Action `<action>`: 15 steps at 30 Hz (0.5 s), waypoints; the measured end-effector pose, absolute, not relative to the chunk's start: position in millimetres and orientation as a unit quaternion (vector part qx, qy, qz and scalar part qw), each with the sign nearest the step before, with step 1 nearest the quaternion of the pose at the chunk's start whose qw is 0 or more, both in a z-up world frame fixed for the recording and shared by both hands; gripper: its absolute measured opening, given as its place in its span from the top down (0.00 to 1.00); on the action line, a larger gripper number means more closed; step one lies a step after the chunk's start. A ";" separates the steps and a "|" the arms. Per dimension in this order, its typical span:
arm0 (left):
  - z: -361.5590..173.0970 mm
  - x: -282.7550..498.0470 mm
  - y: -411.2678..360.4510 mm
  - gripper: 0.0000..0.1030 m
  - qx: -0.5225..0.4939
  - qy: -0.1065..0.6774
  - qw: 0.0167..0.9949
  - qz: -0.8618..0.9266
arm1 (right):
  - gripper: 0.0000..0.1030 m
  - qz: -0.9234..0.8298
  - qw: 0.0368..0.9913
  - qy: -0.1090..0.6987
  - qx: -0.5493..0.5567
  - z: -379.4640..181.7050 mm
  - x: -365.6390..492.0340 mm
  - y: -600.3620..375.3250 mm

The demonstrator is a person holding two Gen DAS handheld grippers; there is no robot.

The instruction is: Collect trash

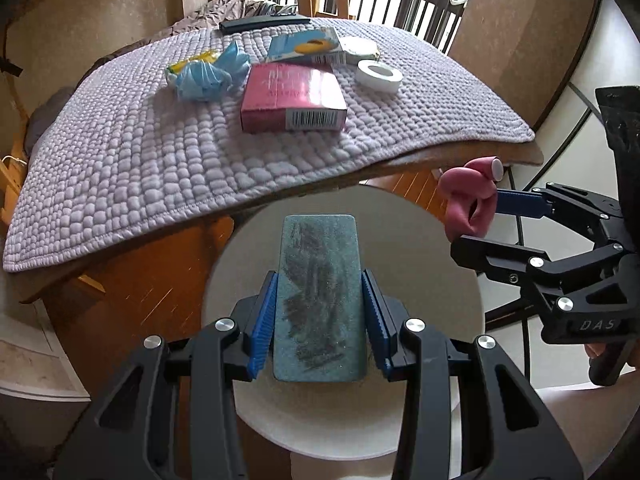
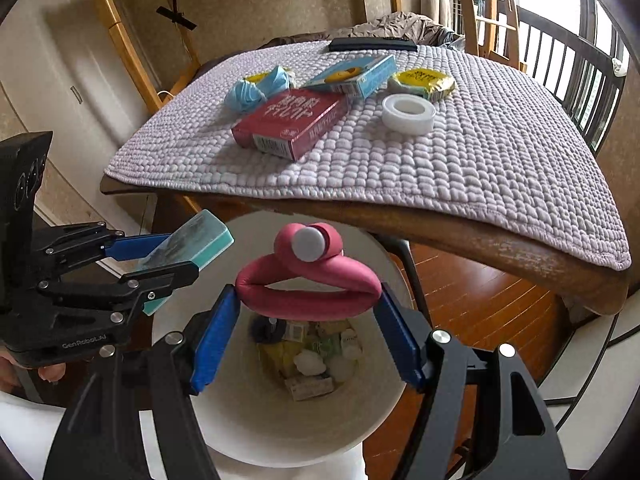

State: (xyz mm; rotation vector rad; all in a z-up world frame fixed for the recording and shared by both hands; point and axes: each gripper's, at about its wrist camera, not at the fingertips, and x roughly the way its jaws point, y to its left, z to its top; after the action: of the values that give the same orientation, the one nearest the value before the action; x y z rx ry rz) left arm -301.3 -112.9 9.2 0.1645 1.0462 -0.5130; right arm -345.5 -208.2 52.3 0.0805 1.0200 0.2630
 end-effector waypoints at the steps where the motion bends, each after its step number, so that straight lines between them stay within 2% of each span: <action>1: 7.6 -301.3 -113.0 0.58 0.078 0.495 0.831 -0.240 | 0.34 0.125 0.863 0.488 0.038 50.7 -345.7 -208.3; 15: -9.6 -301.3 -115.5 0.58 0.088 0.512 0.824 -0.225 | 0.34 0.126 0.854 0.503 0.028 34.9 -345.8 -206.6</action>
State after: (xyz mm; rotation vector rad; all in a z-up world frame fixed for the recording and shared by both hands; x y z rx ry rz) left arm -301.3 -115.5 -9.6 0.1879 1.0884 -0.4787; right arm -345.8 -206.6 34.9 0.0588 1.0589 0.2656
